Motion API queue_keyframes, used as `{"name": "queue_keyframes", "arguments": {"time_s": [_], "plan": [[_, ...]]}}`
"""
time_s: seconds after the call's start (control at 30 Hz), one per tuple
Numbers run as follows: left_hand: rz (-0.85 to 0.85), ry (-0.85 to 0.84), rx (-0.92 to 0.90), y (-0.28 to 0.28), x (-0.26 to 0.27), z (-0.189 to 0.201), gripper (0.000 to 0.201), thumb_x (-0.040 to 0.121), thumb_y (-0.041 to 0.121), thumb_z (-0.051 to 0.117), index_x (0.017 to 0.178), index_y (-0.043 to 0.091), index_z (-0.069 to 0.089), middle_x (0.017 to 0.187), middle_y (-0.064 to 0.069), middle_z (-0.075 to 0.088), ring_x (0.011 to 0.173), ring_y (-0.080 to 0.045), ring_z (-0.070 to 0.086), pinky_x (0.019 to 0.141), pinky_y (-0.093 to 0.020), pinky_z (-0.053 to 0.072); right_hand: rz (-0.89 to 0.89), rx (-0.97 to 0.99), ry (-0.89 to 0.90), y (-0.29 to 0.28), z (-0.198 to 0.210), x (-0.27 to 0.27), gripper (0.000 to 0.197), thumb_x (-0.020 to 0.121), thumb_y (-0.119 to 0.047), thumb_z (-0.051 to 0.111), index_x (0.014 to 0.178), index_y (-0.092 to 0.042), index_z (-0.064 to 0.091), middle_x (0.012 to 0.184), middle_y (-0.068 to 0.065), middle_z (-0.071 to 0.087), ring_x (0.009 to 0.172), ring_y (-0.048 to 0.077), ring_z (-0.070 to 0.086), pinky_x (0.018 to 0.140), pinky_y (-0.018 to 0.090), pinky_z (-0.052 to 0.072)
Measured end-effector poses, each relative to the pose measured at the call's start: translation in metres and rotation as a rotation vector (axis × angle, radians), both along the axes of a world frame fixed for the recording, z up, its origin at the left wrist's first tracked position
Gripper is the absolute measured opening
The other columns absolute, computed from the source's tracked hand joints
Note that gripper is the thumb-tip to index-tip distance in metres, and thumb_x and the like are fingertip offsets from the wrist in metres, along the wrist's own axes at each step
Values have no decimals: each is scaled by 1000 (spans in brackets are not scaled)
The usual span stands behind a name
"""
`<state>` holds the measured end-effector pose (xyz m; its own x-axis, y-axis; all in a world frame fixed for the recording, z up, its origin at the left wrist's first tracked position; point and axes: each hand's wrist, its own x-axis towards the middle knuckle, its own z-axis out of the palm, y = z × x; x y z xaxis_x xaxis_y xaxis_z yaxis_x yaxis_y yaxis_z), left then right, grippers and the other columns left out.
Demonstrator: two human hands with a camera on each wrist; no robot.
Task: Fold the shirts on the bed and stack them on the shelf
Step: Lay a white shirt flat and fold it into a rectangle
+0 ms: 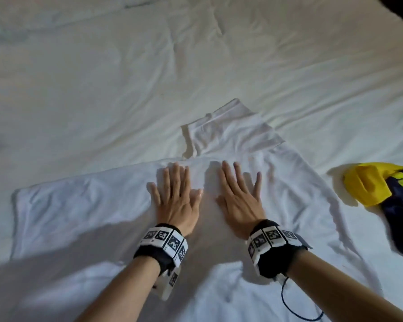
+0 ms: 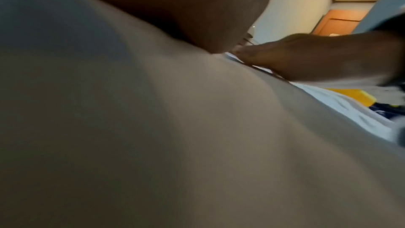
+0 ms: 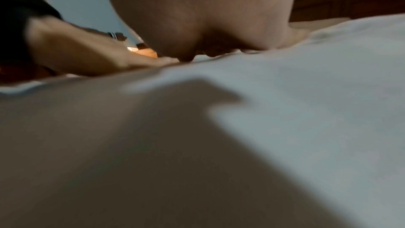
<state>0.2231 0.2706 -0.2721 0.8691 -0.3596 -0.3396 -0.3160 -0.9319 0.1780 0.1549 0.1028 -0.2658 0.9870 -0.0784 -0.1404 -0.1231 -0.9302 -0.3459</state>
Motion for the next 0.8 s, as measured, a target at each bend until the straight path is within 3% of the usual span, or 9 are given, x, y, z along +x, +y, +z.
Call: {"name": "queue_keyframes", "arguments": {"time_s": [0.1,0.17,0.27,0.37,0.43,0.53,0.63,0.73,0.8], "plan": [[58,35,68,54,15,5,63,86,64,-15,138,38,-37,147,7,-45,140,-19,-38,111,-59,-20,153,55,53,47,-5,-25,65,98,-43,22,156,-19,5,162,-8,-9,148,15,-15,111,57,-17],[94,63,117,97,32,8,57,94,56,-6,141,40,-33,145,10,-47,140,-17,-37,113,-58,-17,127,26,71,54,-10,-28,65,99,-45,24,156,-23,1,162,-11,-9,148,13,-15,111,54,-20],[233,9,163,167,59,18,57,97,56,2,148,42,-21,149,11,-41,141,-12,-33,114,-54,-20,115,-8,144,51,-10,-22,67,98,-50,19,152,-27,-12,158,-14,-21,143,8,-29,111,52,-23],[458,13,207,221,69,35,59,100,54,13,152,40,-10,158,4,-29,145,-18,-27,106,-52,-31,146,-62,196,53,-8,-22,70,90,-55,1,151,-28,-18,156,-15,-28,141,8,-33,110,52,-24],[530,-16,184,221,57,45,62,100,55,16,153,37,-11,158,3,-28,144,-20,-29,111,-59,-20,126,-90,210,55,-8,-20,72,87,-55,-2,152,-28,-15,158,-13,-25,143,10,-29,111,55,-22],[333,-80,46,170,-5,51,63,98,57,12,150,37,-17,156,7,-34,142,-18,-33,113,-57,-19,17,-71,242,65,0,-21,67,94,-50,8,154,-25,-9,160,-10,-18,146,14,-23,111,62,-16],[123,-9,-108,112,-115,46,63,97,59,9,149,38,-20,157,7,-31,143,-17,-33,113,-54,-22,-25,34,273,95,18,-58,67,102,-42,25,153,-25,-16,159,-10,-24,145,14,-24,111,60,-18],[89,50,-62,108,-211,25,66,98,60,10,153,30,-12,164,-3,2,149,-23,-8,112,-61,-4,23,84,293,125,28,-127,70,102,-42,26,150,-29,-22,154,-14,-33,143,12,-30,110,58,-21],[149,70,-22,141,-240,19,66,98,58,10,155,25,7,162,-8,15,149,-29,9,111,-64,7,64,83,337,131,28,-172,67,98,-48,18,151,-29,-20,153,-15,-34,141,11,-33,109,57,-23]]}}
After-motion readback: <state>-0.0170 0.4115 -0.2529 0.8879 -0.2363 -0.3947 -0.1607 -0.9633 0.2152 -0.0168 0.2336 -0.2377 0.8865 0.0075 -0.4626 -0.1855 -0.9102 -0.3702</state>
